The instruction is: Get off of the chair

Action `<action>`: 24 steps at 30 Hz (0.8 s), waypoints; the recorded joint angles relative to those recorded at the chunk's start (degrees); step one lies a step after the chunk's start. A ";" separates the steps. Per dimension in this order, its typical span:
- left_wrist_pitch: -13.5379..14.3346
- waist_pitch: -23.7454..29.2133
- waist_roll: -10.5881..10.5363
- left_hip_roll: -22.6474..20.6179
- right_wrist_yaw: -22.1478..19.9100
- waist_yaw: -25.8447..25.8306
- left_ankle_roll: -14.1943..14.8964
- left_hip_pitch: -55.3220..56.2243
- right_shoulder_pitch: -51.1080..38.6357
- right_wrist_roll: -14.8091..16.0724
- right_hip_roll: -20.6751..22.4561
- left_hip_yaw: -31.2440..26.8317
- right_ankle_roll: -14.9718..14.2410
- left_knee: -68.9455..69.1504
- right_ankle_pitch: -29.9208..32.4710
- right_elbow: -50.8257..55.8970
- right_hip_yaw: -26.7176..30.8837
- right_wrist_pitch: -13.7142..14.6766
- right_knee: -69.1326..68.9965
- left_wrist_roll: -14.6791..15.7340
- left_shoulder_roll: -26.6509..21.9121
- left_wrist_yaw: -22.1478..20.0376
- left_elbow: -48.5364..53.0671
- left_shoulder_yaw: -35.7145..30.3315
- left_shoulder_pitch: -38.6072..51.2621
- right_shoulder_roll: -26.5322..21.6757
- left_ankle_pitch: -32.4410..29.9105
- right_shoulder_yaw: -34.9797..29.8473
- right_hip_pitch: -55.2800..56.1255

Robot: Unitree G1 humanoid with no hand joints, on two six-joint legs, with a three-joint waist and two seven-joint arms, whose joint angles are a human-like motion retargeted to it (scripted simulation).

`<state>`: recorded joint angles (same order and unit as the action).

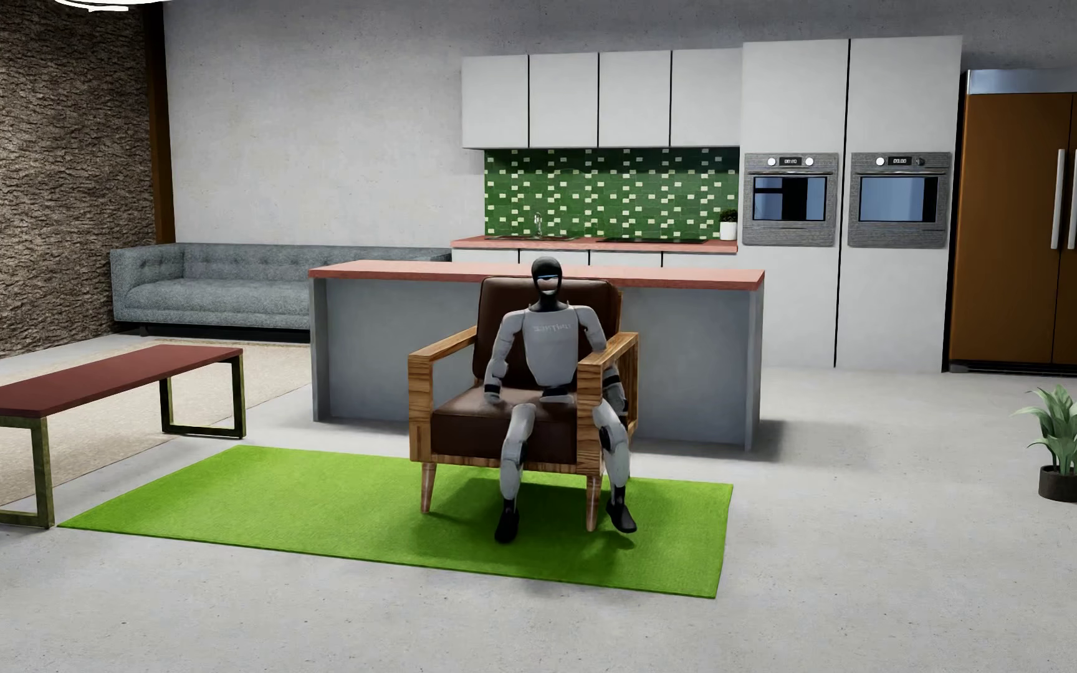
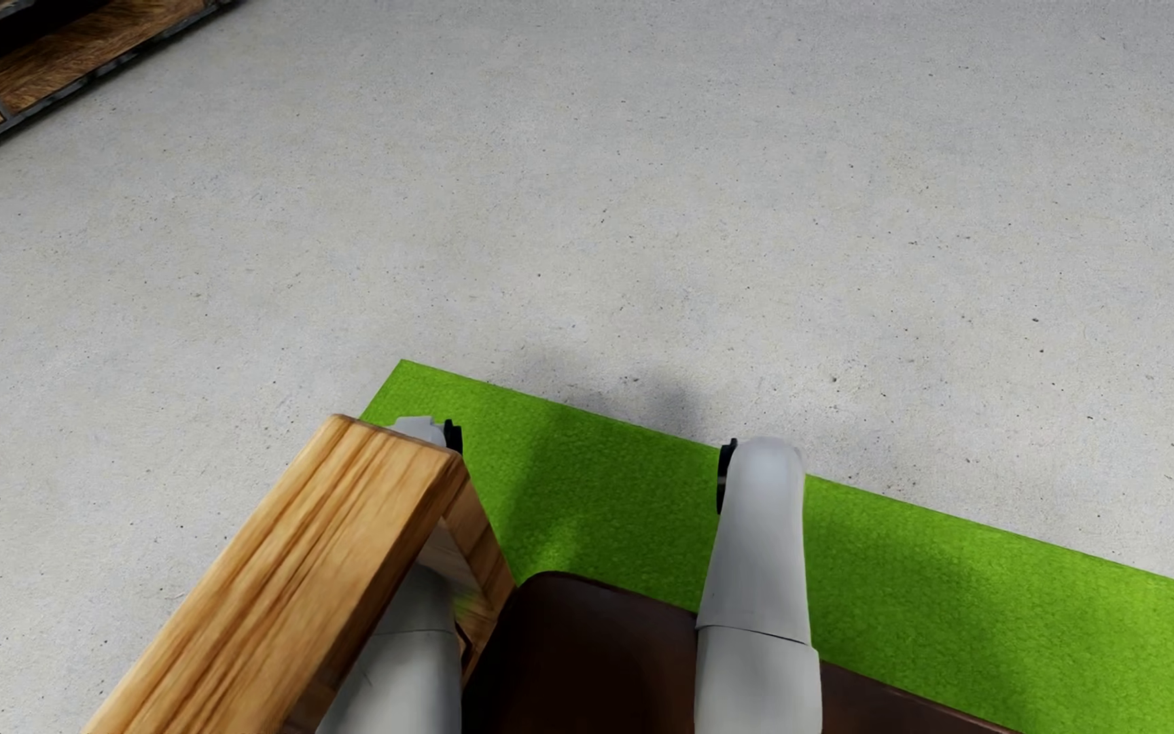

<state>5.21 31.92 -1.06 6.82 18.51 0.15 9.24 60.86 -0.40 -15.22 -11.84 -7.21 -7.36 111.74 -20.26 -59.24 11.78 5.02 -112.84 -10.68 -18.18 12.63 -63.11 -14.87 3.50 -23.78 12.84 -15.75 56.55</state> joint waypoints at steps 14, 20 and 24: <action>8.02 4.54 -0.13 1.81 -20.40 -0.80 1.96 5.38 -38.62 1.20 2.41 -0.42 -0.72 0.74 2.56 49.13 2.32 5.63 0.10 6.69 -26.10 -4.99 54.29 -24.62 33.67 -23.61 -0.60 -33.20 6.72; 12.57 12.13 0.23 2.04 -30.88 -0.63 3.02 13.56 -56.84 0.82 2.87 -1.28 -1.98 2.24 0.73 54.01 3.24 8.82 -1.31 9.86 -31.59 -17.14 60.65 -34.59 46.23 -25.68 1.86 -51.15 15.31; 15.30 16.57 0.92 2.86 -42.70 -0.72 4.34 21.81 -62.60 2.27 3.75 -2.40 -2.67 3.39 -1.31 60.04 3.99 10.63 -1.94 12.63 -37.84 -26.15 69.10 -36.43 51.26 -30.93 4.60 -55.83 23.55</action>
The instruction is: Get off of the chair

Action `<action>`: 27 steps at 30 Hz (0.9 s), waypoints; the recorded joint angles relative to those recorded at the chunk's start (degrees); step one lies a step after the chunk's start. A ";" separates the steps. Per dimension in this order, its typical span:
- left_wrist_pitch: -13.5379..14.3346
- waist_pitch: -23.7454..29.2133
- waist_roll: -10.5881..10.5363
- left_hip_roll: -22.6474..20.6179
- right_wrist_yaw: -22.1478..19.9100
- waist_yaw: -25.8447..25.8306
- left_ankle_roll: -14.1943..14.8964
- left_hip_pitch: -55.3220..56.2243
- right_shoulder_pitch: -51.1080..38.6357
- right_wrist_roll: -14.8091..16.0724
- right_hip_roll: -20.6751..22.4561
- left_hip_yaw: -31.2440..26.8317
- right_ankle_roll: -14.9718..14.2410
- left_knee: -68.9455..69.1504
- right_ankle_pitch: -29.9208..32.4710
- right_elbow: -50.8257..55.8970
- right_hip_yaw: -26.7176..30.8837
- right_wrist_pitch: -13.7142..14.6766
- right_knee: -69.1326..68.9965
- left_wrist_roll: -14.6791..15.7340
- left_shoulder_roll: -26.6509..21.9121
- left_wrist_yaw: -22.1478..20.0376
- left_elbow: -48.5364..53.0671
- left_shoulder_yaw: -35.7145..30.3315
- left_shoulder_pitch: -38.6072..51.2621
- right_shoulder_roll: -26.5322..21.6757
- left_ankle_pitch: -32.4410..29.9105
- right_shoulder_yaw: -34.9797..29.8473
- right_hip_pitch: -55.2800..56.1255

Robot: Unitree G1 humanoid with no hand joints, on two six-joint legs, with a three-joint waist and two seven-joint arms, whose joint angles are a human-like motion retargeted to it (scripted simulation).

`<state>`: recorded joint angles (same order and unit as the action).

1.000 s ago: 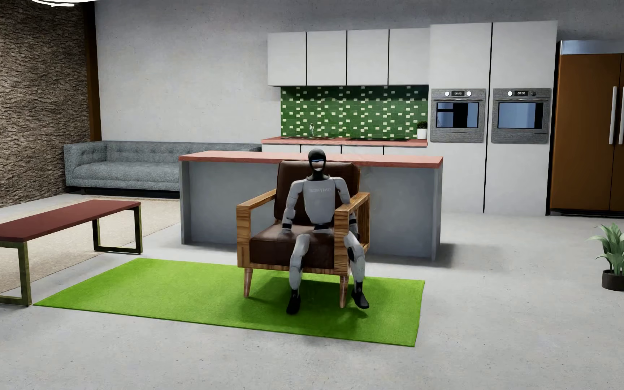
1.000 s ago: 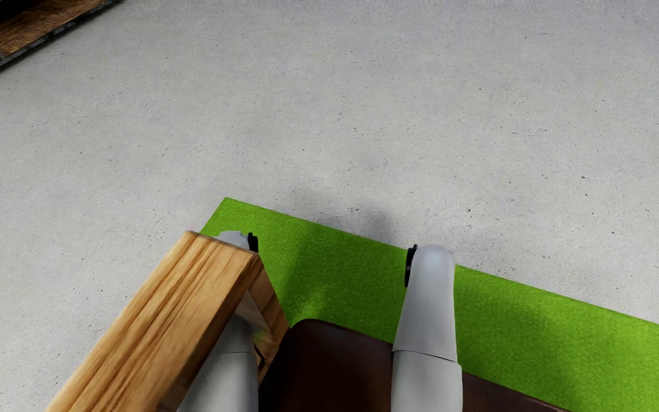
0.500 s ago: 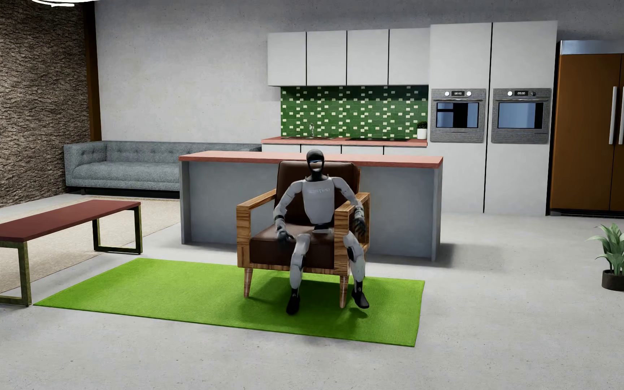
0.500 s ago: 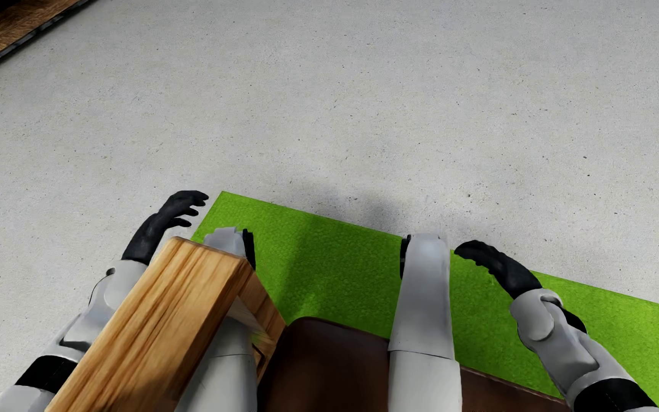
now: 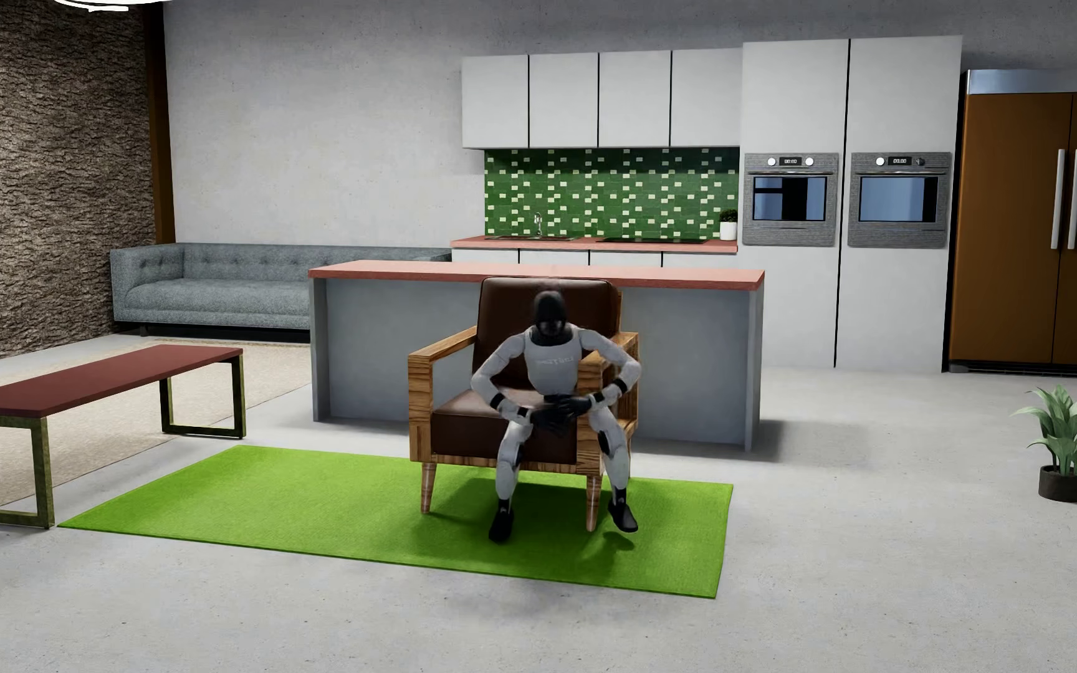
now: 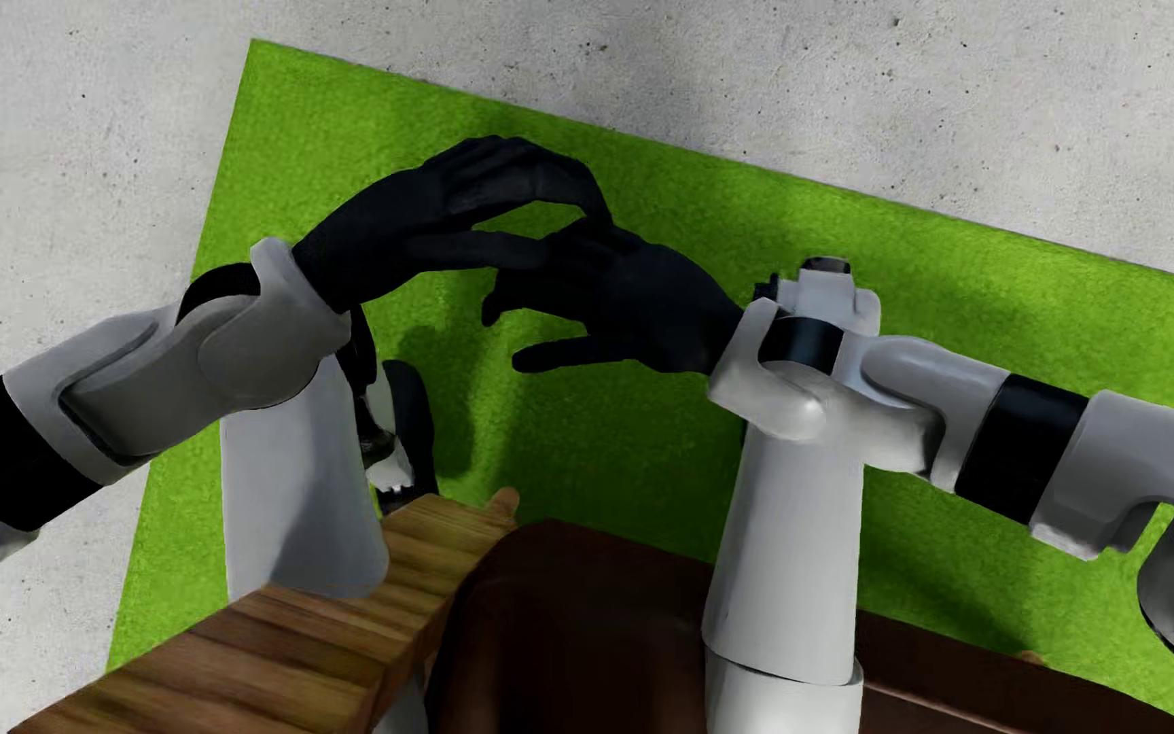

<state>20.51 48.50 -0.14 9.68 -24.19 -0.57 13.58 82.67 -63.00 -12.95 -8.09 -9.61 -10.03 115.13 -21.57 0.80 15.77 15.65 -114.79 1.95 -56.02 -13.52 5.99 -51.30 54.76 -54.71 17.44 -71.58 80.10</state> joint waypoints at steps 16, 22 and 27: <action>-6.46 -13.32 0.51 -6.31 31.01 0.40 -6.05 -45.31 23.39 -12.75 0.18 9.83 4.45 -73.57 13.96 -58.12 -14.48 -1.33 71.74 -23.34 39.16 26.53 -59.66 7.79 -13.21 37.68 -13.75 21.70 -44.59; -12.13 -31.52 -0.07 -12.43 46.72 1.02 -10.95 -74.18 42.76 -7.29 2.34 9.37 8.57 -105.99 19.06 -50.64 -21.53 -3.31 99.39 -18.85 44.90 33.21 -62.83 17.80 -32.47 36.68 -21.89 32.29 -72.48; -11.99 -39.14 -1.75 -12.86 33.19 0.07 -10.38 -79.81 52.30 1.46 3.74 6.80 7.70 -108.51 7.96 -53.06 -15.55 -5.61 90.77 -11.66 41.93 22.00 -63.29 26.54 -41.54 34.26 -22.77 44.44 -75.55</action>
<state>8.52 9.36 -1.89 -3.19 8.99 -0.50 3.20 2.86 -10.69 -11.48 -4.35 -2.81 -2.33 6.63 -13.62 -52.26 0.22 10.04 -24.01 -9.71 -14.09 8.48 -57.29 -24.76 13.23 -20.45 -5.33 -27.14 4.55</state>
